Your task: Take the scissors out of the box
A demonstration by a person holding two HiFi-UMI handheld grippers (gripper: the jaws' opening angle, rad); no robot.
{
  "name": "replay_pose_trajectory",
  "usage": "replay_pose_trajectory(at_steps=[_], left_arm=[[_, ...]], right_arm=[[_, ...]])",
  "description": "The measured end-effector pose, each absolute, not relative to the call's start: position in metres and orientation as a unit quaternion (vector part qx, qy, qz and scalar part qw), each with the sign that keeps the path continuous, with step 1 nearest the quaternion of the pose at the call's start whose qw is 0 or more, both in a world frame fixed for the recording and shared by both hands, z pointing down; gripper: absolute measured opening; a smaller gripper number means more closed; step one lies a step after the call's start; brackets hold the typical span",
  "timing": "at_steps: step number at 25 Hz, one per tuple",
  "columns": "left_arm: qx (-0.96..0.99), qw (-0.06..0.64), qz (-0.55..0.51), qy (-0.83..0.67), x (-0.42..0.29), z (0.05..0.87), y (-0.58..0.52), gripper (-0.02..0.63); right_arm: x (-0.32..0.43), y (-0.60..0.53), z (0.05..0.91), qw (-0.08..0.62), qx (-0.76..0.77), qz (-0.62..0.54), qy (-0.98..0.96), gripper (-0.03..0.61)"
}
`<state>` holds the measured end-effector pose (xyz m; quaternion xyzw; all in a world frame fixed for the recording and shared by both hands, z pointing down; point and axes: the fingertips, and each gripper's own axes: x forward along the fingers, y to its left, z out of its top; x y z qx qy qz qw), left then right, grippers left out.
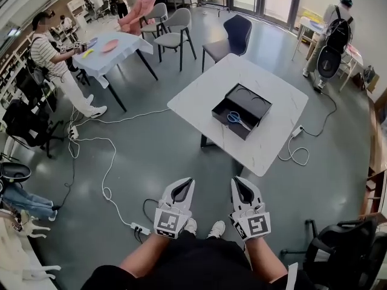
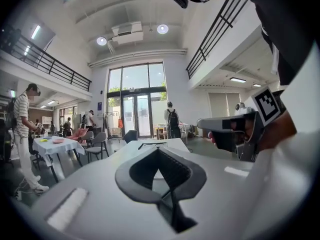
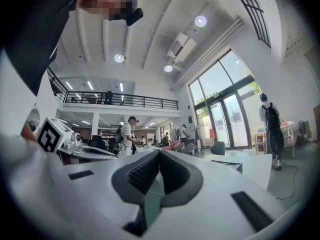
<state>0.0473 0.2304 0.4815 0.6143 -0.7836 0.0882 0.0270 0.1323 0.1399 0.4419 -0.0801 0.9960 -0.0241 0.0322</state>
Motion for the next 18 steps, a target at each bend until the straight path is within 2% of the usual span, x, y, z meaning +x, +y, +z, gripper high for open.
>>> replay_pose_trajectory(at_steps=[11, 14, 18], left_arm=[[0.617, 0.043, 0.075, -0.782, 0.013, 0.484, 0.224, 0.009], [0.62, 0.06, 0.053, -0.781, -0.01, 0.485, 0.219, 0.009], [0.629, 0.049, 0.036, -0.775, -0.049, 0.478, 0.212, 0.009]], right_arm=[[0.095, 0.144, 0.467, -0.02, -0.038, -0.009, 0.999, 0.008], [0.078, 0.142, 0.478, -0.029, -0.049, -0.017, 0.998, 0.008], [0.039, 0.145, 0.481, -0.031, -0.056, -0.014, 0.998, 0.008]])
